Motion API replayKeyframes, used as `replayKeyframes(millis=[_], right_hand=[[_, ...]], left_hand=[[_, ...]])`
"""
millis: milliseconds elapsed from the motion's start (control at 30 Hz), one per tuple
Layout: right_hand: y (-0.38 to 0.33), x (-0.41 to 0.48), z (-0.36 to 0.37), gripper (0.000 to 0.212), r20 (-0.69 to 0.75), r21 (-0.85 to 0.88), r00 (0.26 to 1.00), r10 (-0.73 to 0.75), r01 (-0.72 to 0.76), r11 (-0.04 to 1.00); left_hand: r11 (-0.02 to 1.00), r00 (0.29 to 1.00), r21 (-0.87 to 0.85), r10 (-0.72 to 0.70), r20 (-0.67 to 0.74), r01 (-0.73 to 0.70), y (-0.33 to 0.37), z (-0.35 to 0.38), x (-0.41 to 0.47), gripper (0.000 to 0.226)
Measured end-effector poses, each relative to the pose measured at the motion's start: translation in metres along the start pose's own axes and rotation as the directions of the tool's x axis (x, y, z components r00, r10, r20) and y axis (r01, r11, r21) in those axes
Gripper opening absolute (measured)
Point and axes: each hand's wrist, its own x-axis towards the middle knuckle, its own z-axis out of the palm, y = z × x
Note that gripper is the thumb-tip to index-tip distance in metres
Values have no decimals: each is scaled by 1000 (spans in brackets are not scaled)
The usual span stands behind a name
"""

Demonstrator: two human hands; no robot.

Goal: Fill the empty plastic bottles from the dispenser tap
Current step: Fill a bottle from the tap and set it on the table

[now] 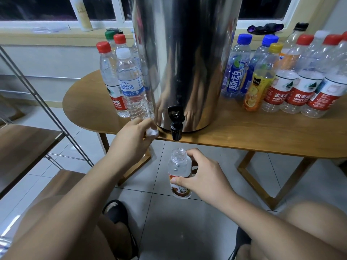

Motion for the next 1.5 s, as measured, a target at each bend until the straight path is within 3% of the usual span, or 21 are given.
replayKeyframes(millis=[167,300,533,700,967,1100,1200,1300,1500], right_hand=[[-1,-1,-1,69,12,6,1000,-5,4,1000],[-1,-1,-3,71,10,-5,1000,0,0,1000],[-1,-2,-2,72,16,-55,1000,20,-19,998],[-4,-4,1,67,55,-89,998,28,-23,996],[-3,-7,6,68,100,-124,995,22,-9,992],[-1,-7,4,68,89,-106,995,35,-25,994],[-2,-7,2,69,82,-103,996,23,-14,995],[-4,-8,1,75,87,-103,996,25,-16,995],[-6,-6,2,64,103,-113,994,22,-10,994]], left_hand=[[999,1000,-39,-17,18,18,5,-6,-2,17],[978,997,-205,-16,73,31,25,-26,-12,20],[949,976,-304,143,162,-89,57,-43,-30,23],[957,954,-260,188,233,-125,58,-33,-34,24],[984,953,-115,160,257,-135,59,-26,-32,47],[970,918,-198,201,341,-139,58,-29,-30,31],[949,882,-270,262,391,-162,58,-34,-31,41],[952,894,-267,248,374,-152,62,-32,-33,46],[988,955,-17,154,252,-155,69,-28,-35,57]])
